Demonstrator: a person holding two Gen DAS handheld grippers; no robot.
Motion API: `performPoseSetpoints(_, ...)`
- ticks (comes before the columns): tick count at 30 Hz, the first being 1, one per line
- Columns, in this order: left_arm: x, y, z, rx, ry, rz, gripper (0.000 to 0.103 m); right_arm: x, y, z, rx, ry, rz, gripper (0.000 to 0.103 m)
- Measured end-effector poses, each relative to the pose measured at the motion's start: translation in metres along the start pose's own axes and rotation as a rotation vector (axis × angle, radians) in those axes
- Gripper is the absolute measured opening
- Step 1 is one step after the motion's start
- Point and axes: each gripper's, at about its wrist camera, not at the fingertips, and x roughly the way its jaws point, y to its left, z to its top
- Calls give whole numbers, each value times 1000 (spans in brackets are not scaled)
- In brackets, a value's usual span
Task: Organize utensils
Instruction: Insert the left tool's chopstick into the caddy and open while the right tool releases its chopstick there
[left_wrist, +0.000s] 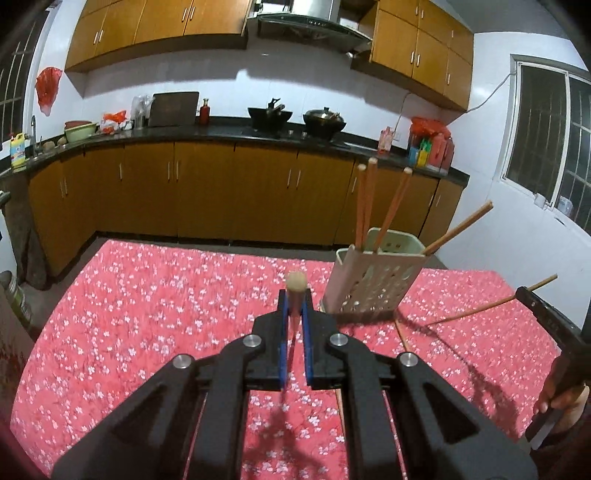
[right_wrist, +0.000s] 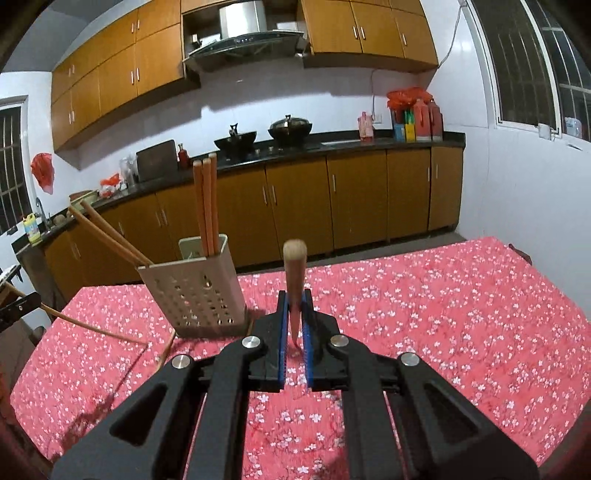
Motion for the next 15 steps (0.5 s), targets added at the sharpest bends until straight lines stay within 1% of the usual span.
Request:
performPoseSetpoints(7, -3, -2, 5, 12, -12, -8, 8, -2, 3, 5, -10, -16, 7, 8)
performPoseSetpoints(12, -12, -14, 18, 31, -43, -52, 8, -13, 11, 20, -13, -50, 57, 8)
performPoseSetpoints(15, -21, -28, 31, 54, -77, -90, 8, -26, 18, 36, -6, -90, 116, 8)
